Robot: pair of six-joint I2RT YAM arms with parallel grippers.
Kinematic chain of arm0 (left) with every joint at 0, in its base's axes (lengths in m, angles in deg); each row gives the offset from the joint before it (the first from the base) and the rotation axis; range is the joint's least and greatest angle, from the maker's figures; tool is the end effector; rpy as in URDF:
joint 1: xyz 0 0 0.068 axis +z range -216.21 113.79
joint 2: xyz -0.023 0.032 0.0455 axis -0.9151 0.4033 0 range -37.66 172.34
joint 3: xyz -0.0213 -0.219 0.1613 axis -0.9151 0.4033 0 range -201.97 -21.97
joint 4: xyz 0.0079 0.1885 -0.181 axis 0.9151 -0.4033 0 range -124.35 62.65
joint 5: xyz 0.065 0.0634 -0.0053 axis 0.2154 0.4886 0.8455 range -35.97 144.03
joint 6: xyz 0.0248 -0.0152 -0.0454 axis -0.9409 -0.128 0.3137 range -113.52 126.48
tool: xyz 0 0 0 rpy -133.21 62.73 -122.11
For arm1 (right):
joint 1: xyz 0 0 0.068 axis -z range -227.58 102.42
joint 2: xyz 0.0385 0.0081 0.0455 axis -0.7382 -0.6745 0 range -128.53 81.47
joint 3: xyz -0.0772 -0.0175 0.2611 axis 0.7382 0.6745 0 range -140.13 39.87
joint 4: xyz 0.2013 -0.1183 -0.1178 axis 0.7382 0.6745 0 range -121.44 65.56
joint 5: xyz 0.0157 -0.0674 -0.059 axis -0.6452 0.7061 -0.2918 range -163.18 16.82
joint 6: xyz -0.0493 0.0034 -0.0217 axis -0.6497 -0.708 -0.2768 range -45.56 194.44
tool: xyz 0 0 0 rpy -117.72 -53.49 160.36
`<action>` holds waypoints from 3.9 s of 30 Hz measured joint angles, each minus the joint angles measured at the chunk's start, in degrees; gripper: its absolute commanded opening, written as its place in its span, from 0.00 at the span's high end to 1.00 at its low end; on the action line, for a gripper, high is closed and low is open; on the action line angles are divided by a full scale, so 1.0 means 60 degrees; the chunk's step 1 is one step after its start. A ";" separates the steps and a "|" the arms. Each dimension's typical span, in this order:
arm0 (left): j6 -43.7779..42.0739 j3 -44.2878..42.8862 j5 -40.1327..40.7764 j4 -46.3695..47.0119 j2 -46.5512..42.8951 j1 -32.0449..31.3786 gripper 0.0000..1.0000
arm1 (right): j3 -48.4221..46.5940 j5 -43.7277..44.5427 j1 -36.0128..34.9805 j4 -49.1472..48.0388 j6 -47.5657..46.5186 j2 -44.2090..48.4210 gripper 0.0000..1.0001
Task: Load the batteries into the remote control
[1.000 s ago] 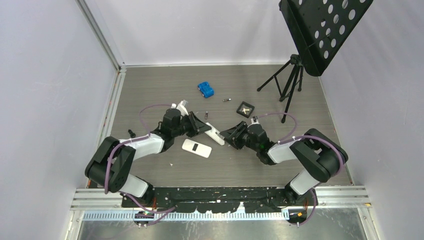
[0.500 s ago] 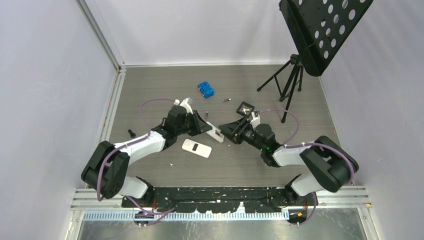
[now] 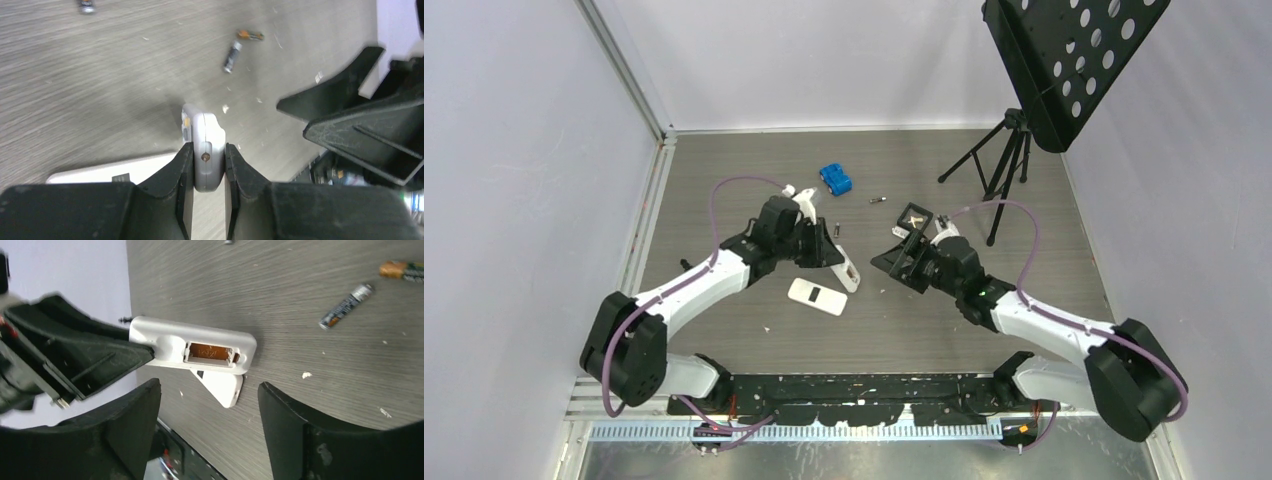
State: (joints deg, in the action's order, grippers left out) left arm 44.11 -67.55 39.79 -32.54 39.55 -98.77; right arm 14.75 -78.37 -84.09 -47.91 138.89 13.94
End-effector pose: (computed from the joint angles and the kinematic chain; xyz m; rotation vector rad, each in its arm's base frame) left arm 0.2386 -0.1627 0.2286 0.0429 2.3599 -0.9186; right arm 0.1902 0.1448 0.1886 0.4790 2.1888 1.1453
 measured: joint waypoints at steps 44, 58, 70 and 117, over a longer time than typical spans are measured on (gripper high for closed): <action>0.4455 -0.0080 -0.5792 0.7359 -0.0969 0.0011 0.44 | -0.0656 -0.5599 -0.0532 -0.3064 -0.2065 0.1749 0.83; 0.5064 -0.0076 -0.5355 0.8506 -0.0492 0.0022 1.00 | -0.0663 -0.5603 -0.0528 -0.3741 -0.1588 0.1355 0.35; 0.0783 0.0481 -0.1475 0.3402 -0.2969 0.0073 1.00 | -0.0772 -0.1424 -0.0455 -0.0131 -0.2900 0.3322 0.18; -0.1366 0.1690 0.0328 0.1435 -0.4040 0.0080 1.00 | -0.6237 0.5370 -0.0951 0.7165 -0.1912 -0.5905 0.93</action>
State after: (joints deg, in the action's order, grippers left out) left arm 35.91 -57.41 41.76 -23.93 15.31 -98.29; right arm -22.67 -46.15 -89.80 -4.92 127.41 -21.49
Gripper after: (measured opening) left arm 0.276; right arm 0.115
